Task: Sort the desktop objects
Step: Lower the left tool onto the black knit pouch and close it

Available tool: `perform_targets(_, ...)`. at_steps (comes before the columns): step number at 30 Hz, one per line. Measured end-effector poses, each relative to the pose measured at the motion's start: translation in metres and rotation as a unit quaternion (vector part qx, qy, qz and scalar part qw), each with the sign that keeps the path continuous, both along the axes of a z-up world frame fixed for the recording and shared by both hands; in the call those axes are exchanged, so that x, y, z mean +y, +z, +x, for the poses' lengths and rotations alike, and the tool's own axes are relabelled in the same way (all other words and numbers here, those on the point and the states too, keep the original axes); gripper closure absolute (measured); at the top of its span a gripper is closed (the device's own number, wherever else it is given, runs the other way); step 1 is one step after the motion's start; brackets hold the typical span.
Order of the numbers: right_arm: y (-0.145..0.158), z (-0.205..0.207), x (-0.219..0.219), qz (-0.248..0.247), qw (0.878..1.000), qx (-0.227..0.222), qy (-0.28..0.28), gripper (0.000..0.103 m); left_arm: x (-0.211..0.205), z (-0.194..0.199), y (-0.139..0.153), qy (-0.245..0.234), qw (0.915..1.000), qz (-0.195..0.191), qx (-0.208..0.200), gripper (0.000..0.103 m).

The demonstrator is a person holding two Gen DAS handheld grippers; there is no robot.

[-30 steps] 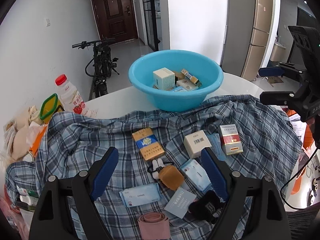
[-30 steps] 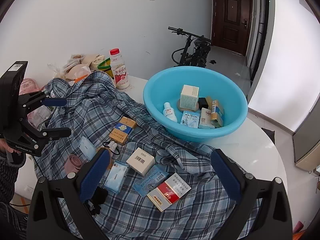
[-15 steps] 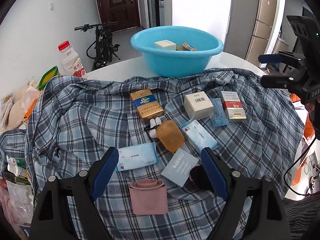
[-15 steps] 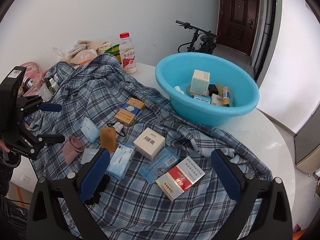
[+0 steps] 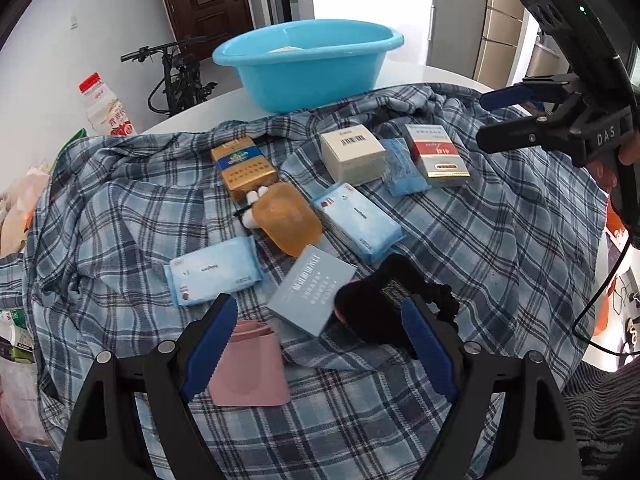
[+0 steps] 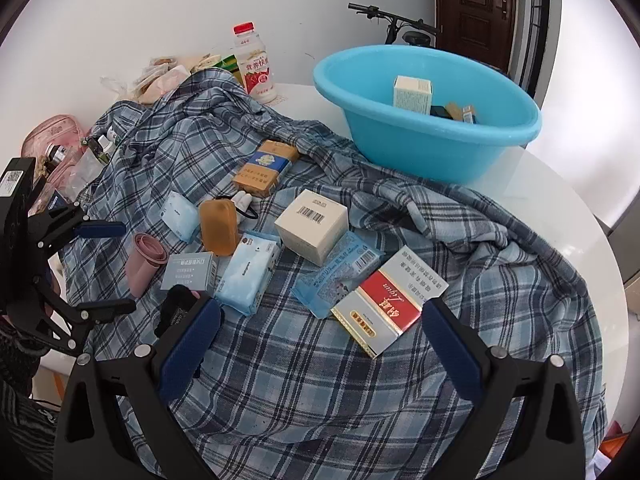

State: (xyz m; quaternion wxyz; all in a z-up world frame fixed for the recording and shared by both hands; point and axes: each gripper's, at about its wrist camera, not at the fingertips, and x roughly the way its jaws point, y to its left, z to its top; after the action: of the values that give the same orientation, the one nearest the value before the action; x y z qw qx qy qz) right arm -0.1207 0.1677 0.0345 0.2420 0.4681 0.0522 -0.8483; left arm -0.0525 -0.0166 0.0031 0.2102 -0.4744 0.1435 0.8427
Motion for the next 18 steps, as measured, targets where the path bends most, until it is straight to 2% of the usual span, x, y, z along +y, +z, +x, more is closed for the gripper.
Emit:
perform_targets(11,-0.008,0.001,0.014,-0.015,1.000,-0.015,-0.019,0.003,0.039,0.003,-0.020,-0.035,0.9991,0.011,-0.019,0.017)
perform_targets(18,-0.015,0.005,0.022,-0.020,0.999,-0.027,-0.023,0.003,0.046,-0.013,-0.045,-0.018,0.9994,-0.004,-0.030,0.017)
